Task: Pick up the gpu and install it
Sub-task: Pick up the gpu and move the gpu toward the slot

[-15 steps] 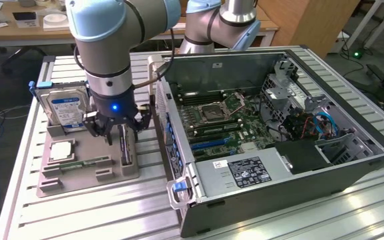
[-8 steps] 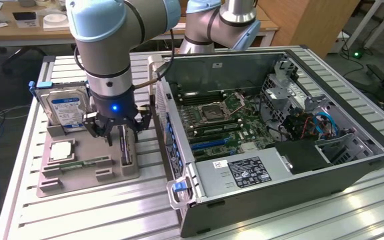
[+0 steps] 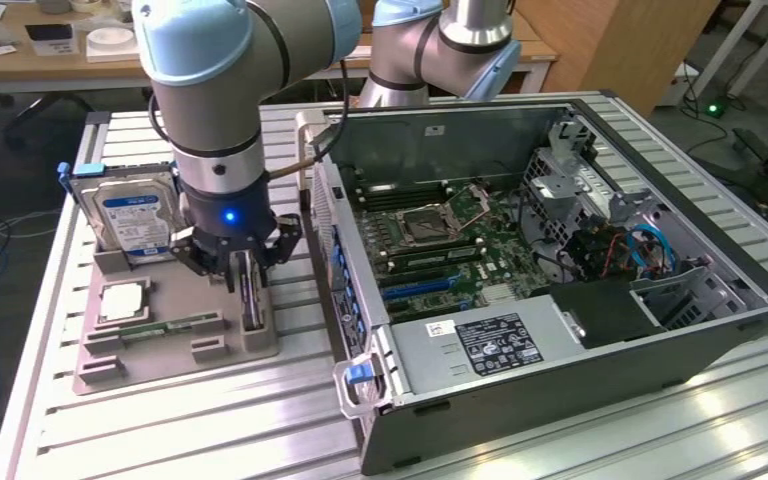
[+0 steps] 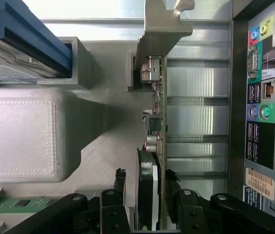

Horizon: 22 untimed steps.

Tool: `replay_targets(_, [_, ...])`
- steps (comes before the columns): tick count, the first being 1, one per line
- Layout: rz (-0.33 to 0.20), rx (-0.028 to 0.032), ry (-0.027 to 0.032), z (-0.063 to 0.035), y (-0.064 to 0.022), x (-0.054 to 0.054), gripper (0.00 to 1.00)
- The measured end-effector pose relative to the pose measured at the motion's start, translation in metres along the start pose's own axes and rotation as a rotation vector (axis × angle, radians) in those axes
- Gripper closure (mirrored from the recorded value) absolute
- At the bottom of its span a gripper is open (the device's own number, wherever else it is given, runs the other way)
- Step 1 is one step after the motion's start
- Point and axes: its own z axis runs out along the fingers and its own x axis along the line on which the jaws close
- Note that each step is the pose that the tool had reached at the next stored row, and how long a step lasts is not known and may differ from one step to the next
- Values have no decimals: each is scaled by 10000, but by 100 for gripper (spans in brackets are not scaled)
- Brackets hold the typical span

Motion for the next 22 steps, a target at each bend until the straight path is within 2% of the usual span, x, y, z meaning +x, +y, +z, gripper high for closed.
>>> replay_targets(22, [0, 7, 2, 85, 11, -8, 57])
